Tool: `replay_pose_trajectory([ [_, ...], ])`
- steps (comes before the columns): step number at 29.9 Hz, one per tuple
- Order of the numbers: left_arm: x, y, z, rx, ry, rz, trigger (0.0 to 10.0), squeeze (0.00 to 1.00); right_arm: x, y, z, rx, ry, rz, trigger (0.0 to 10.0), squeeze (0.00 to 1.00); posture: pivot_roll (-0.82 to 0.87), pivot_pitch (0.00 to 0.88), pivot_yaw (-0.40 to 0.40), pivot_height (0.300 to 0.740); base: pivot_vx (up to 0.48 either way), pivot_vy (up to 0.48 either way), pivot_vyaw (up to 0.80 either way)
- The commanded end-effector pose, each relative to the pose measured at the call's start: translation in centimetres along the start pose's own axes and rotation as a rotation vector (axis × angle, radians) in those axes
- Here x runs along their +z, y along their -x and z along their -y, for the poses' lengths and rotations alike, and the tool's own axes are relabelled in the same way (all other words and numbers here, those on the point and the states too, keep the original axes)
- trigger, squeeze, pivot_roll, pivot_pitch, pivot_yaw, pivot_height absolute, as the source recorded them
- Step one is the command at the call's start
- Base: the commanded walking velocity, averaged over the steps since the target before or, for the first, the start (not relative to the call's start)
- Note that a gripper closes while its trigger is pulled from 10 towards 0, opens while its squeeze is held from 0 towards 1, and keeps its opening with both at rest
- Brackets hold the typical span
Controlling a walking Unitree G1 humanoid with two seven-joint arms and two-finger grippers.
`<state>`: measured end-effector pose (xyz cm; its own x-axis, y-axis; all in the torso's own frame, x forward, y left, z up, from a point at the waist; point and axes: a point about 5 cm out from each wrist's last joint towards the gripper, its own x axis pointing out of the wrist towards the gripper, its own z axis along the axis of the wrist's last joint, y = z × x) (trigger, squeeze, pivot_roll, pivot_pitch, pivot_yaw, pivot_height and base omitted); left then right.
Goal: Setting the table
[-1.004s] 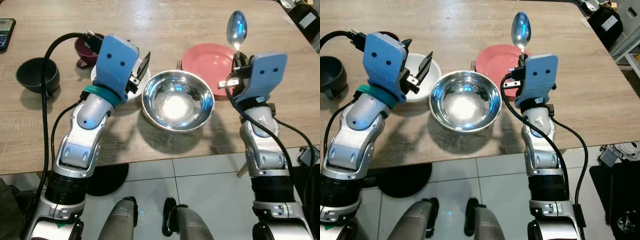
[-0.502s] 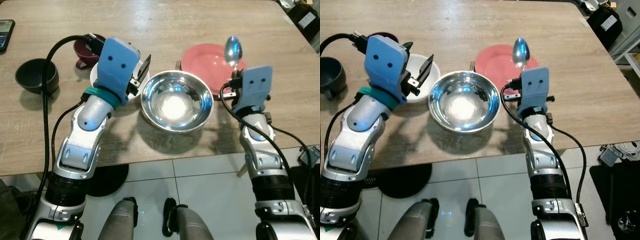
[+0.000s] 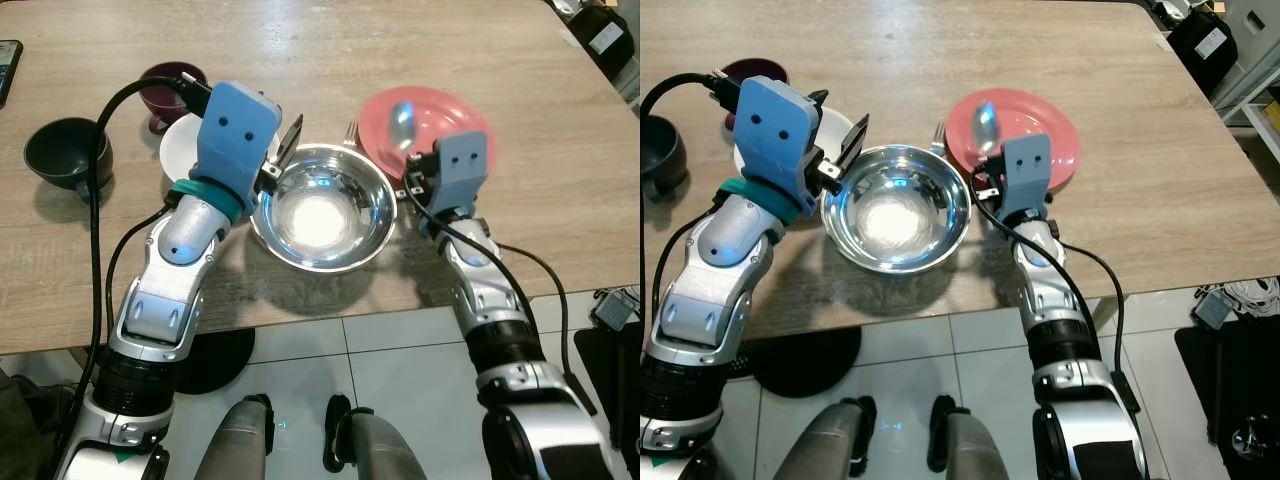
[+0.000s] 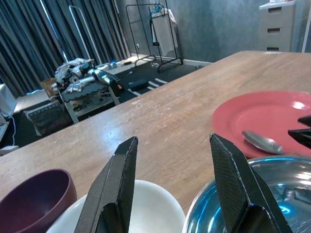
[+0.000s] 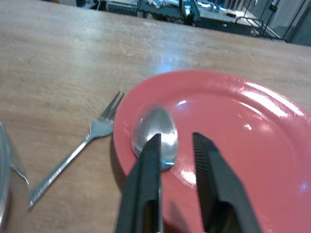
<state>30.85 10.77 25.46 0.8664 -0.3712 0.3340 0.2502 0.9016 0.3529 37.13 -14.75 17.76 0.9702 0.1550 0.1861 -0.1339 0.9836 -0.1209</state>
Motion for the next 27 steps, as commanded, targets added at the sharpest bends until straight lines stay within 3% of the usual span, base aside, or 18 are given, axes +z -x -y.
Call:
replay_pose_trajectory([
  [1, -0.1, 0.3, 0.2, -0.002, -0.002, -0.008, 10.0, 0.00, -0.8, 0.3, 0.0, -0.005, -0.023, -0.024, 10.0, 1.00, 0.29, 0.166, -0.020, 0.740, 0.000, 0.000, 0.00],
  [5, -0.2, 0.5, 0.2, 0.003, -0.004, -0.012, 10.0, 0.00, -0.1, 0.1, 0.6, -0.043, -0.051, 0.026, 10.0, 1.00, 0.29, 0.170, -0.023, 0.740, 0.000, 0.000, 0.00],
  [7, -0.2, 0.4, 0.3, 0.005, -0.001, -0.014, 10.0, 0.00, 0.9, 0.1, 2.0, -0.109, -0.054, 0.086, 10.0, 1.00, 0.28, 0.166, -0.022, 0.740, 0.000, 0.000, 0.00],
  [8, -0.2, 0.3, 0.3, 0.004, 0.002, -0.012, 10.0, 0.00, 1.6, 0.2, 3.0, -0.150, -0.049, 0.120, 10.0, 0.00, 0.27, 0.163, -0.020, 0.740, 0.000, 0.000, 0.00],
  [11, -0.2, 0.0, 0.4, 0.003, 0.006, -0.009, 10.0, 0.00, 2.6, 0.5, 4.4, -0.211, -0.047, 0.171, 10.0, 0.00, 0.26, 0.161, -0.019, 0.740, 0.000, 0.000, 0.00],
  [19, -0.4, -0.1, 0.5, 0.002, 0.014, -0.017, 10.0, 0.00, 3.6, 1.4, 5.5, -0.266, -0.087, 0.229, 10.0, 0.00, 0.25, 0.153, -0.015, 0.740, 0.000, 0.000, 0.00],
  [21, -2.0, 0.0, 0.2, 0.026, 0.109, -0.096, 10.0, 0.00, 4.0, 4.1, 6.0, -0.356, -0.195, 0.271, 10.0, 0.00, 0.21, 0.131, 0.017, 0.740, 0.000, 0.000, 0.00],
  [23, -2.0, 0.0, 0.2, 0.026, 0.109, -0.096, 10.0, 0.00, 4.0, 4.1, 6.0, -0.356, -0.195, 0.271, 10.0, 0.00, 0.21, 0.131, 0.017, 0.740, 0.000, 0.000, 0.00],
  [25, -2.6, -0.1, -0.1, 0.042, 0.143, -0.130, 10.0, 0.00, 3.7, 5.3, 6.0, -0.403, -0.271, 0.274, 10.0, 0.00, 0.21, 0.138, 0.031, 0.740, 0.000, 0.000, 0.00],
  [27, -2.9, -0.2, -0.3, 0.047, 0.139, -0.140, 10.0, 0.00, 3.3, 5.7, 5.8, -0.414, -0.272, 0.270, 10.0, 0.00, 0.21, 0.134, 0.045, 0.740, 0.000, 0.000, 0.00],
])
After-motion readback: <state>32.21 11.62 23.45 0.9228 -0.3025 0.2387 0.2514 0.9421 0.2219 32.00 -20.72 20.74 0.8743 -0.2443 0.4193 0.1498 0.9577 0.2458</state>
